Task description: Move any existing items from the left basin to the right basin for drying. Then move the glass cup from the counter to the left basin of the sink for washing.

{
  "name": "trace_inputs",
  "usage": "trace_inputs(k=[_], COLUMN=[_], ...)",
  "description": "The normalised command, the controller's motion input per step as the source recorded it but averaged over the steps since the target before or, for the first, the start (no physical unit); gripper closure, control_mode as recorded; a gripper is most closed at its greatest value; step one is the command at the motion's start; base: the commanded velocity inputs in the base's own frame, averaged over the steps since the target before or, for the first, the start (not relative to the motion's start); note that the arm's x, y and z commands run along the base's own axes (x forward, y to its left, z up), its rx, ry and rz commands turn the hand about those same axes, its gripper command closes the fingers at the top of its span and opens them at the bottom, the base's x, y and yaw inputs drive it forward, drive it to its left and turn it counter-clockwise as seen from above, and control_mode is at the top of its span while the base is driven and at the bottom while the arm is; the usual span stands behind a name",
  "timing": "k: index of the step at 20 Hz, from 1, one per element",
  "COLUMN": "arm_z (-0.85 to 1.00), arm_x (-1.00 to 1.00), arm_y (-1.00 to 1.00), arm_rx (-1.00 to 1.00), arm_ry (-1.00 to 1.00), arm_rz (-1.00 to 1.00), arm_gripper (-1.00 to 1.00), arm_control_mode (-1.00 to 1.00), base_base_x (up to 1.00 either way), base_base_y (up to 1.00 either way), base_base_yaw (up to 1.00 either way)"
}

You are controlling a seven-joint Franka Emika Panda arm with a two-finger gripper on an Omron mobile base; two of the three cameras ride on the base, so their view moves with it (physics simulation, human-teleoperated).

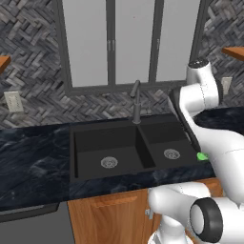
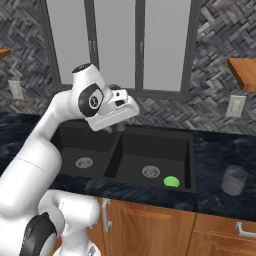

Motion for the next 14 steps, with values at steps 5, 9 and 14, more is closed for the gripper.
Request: trace_inputs(k=[5, 9, 14], arm_z=[-0.22, -0.04, -0.01], arm_x=[-0.1, -0.09, -0.13], arm_y=[-0.27, -0.41, -0.73], arm_rx=[-0.23, -0.14, -0.02], arm_ry=[0.09, 0.08, 0.06], arm_rz=[-0.01, -0.05, -0.04], arm_gripper=[-1.0, -1.0, -1.0], arm_control_mode=[-1.0, -1.0, -1.0], base_base_x=[0.0, 0.0, 0.0], base_base_y=[0.0, 0.0, 0.0], base_base_yaw=[0.0, 0.0, 0.0])
